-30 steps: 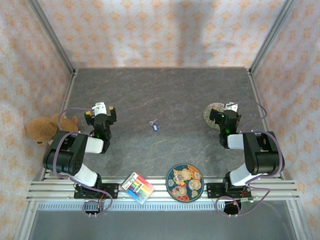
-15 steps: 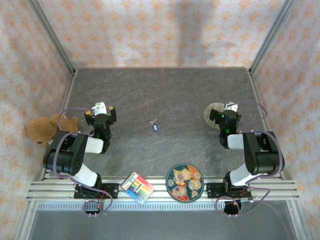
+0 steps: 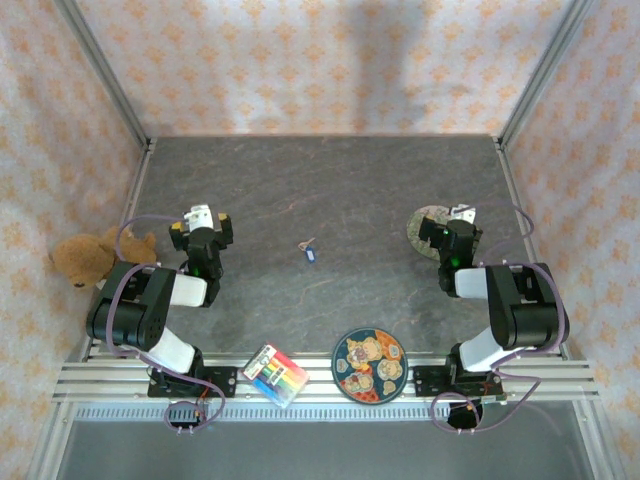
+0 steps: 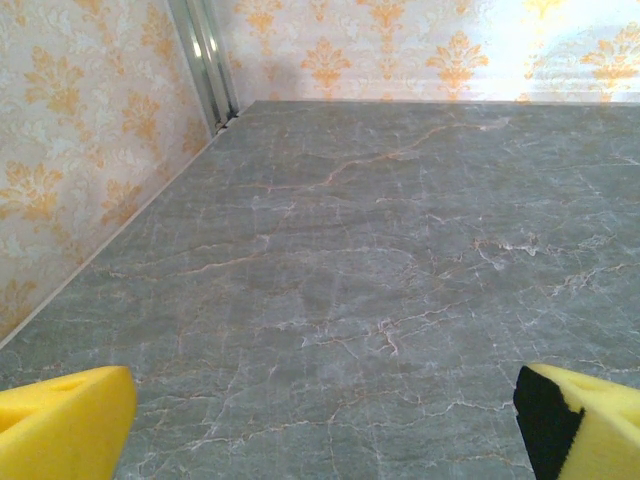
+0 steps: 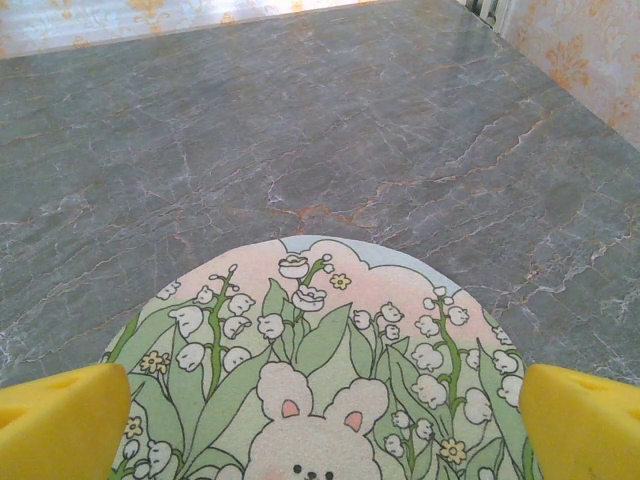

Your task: Remove the keys from the keyring

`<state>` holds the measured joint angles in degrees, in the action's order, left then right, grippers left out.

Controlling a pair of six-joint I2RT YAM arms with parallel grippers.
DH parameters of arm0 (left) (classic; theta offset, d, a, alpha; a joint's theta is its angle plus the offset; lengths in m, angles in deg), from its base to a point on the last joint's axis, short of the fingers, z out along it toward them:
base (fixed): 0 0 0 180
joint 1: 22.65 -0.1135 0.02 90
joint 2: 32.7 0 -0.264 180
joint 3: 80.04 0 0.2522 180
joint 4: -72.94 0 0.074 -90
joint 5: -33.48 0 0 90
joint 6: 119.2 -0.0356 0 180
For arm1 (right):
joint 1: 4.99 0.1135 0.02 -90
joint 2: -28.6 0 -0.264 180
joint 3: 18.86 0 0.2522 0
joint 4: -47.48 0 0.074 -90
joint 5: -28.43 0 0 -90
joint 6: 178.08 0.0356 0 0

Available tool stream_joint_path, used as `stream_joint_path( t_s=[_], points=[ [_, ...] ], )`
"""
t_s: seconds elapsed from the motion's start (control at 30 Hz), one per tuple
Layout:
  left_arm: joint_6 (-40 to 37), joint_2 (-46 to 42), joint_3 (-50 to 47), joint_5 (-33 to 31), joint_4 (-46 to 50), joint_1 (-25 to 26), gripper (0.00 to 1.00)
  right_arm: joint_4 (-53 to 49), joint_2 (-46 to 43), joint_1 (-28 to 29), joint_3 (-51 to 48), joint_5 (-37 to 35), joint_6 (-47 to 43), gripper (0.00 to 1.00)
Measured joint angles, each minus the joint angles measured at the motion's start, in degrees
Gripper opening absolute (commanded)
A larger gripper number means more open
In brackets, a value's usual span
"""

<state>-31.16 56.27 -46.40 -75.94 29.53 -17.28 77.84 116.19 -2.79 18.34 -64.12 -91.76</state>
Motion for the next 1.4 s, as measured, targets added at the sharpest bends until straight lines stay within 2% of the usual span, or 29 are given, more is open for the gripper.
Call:
stream_joint_path(
  t_s=[0.2,0.4,0.57,0.67,0.73,0.87,1.0,1.23,1.4],
  points=[
    [0.4,-5.3,0.1,-0.5,5.6,-0.1,1.00,-12.2,-5.2,0.0,5.1,-0.8,0.9,0.99],
    [2.8,-15.9,7.4,-1.7,20.8,-0.1,1.00,-21.6,-15.7,0.0,10.4,-0.9,6.1,0.99],
    [16.3,-24.3,13.0,-0.8,32.8,-0.5,1.00,-37.2,-20.3,-0.4,18.6,-3.5,20.7,0.99],
    [22.9,-28.3,13.3,3.2,37.9,-1.2,1.00,-43.1,-20.3,-1.5,22.3,-0.2,26.5,0.99],
    [26.1,-30.2,13.3,7.5,41.7,-1.3,0.98,-45.4,-20.4,-1.7,22.6,3.7,29.1,0.95],
    [31.2,-32.4,14.1,16.0,50.2,-1.2,0.82,-50.8,-20.4,-1.2,22.8,12.6,31.6,0.81],
    [34.6,-33.3,14.4,22.7,57.7,1.7,0.69,-58.4,-20.4,1.6,25.2,19.1,31.2,0.65],
    [39.3,-30.6,14.7,27.0,63.3,12.5,0.50,-65.0,-20.5,8.9,26.3,24.6,30.5,0.58],
    [41.6,-24.8,15.0,27.1,64.3,18.4,0.47,-67.0,-20.8,14.6,25.2,24.7,30.4,0.57]
  ],
)
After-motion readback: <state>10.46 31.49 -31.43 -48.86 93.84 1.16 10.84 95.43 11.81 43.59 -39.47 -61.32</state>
